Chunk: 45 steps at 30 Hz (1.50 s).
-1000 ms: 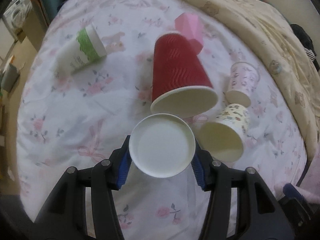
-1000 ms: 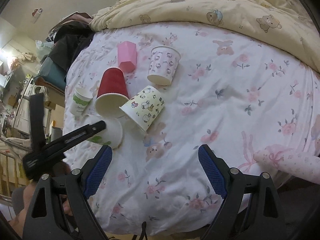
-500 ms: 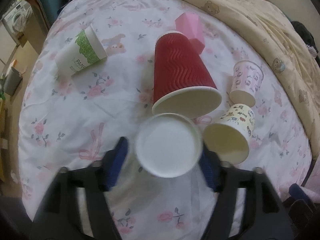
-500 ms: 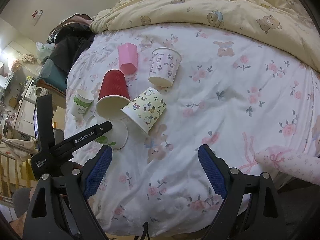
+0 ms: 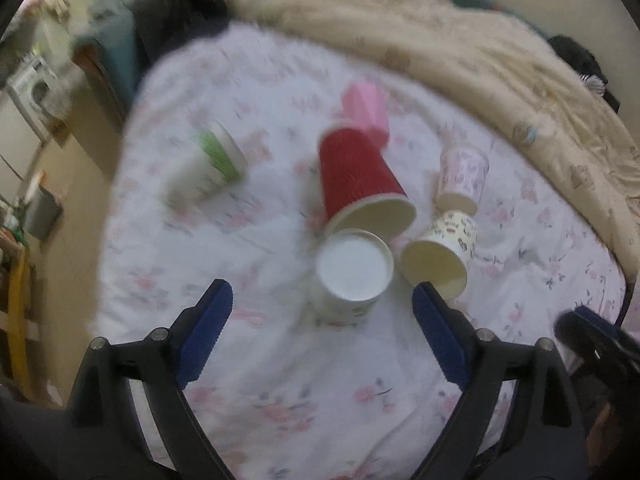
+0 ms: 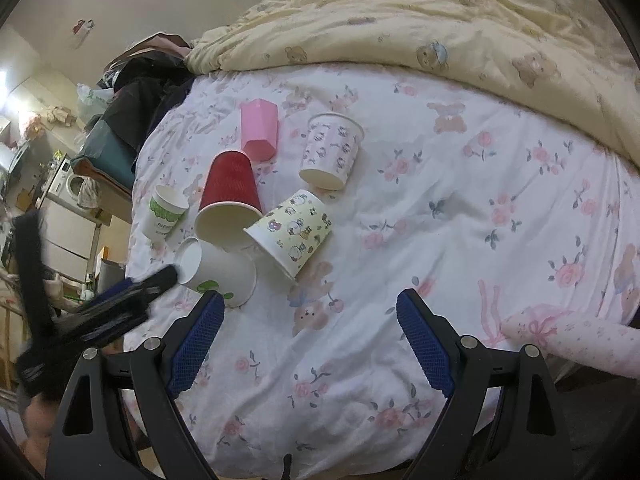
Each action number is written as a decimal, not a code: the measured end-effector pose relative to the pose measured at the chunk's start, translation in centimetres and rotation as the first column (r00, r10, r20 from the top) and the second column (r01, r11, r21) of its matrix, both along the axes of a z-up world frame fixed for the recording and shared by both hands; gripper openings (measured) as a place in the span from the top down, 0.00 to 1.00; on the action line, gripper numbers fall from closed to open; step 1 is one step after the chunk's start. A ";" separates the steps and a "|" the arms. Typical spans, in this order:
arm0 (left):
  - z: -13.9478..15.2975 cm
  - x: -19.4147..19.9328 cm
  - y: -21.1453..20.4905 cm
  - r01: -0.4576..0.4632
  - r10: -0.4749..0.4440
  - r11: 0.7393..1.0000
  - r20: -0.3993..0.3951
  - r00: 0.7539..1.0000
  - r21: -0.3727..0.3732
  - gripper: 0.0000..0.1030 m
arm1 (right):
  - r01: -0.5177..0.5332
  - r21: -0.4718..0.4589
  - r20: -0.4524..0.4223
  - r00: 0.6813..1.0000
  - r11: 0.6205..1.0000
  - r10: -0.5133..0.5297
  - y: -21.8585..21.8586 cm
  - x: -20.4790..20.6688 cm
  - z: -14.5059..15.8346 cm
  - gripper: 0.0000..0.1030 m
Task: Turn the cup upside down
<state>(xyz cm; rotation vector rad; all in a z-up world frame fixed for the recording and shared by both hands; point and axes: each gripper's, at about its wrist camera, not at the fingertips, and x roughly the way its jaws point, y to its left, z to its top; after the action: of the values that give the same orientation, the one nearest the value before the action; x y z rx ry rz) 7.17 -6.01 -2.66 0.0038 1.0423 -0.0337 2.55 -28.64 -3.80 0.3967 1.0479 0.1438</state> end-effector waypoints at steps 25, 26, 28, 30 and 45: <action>3.1 -11.7 6.0 -0.112 0.114 0.993 0.229 0.967 -0.020 0.01 | -0.161 -0.238 0.258 0.940 0.958 0.222 8.0 -6.6 3.4 0.03; 3.0 -11.7 6.0 -0.111 0.112 0.994 0.228 0.967 -0.020 0.01 | -0.163 -0.236 0.253 0.942 0.958 0.222 8.0 -6.5 3.3 0.03; 3.0 -11.7 5.8 -0.114 0.115 0.993 0.227 0.967 -0.020 0.01 | -0.165 -0.232 0.250 0.942 0.959 0.223 8.1 -6.4 3.2 0.03; 2.9 -11.7 5.8 -0.117 0.118 0.993 0.225 0.967 -0.017 0.01 | -0.166 -0.235 0.251 0.942 0.958 0.225 8.1 -6.4 3.2 0.03; 2.9 -11.7 6.0 -0.126 0.130 0.992 0.215 0.968 -0.030 0.00 | -0.167 -0.229 0.241 0.945 0.959 0.222 8.3 -6.4 2.8 0.03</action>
<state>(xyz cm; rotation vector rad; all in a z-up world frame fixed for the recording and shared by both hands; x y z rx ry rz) -4.51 -0.05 0.24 -0.0734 0.8223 0.0744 -3.86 -20.34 -0.97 0.0796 0.8254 0.2571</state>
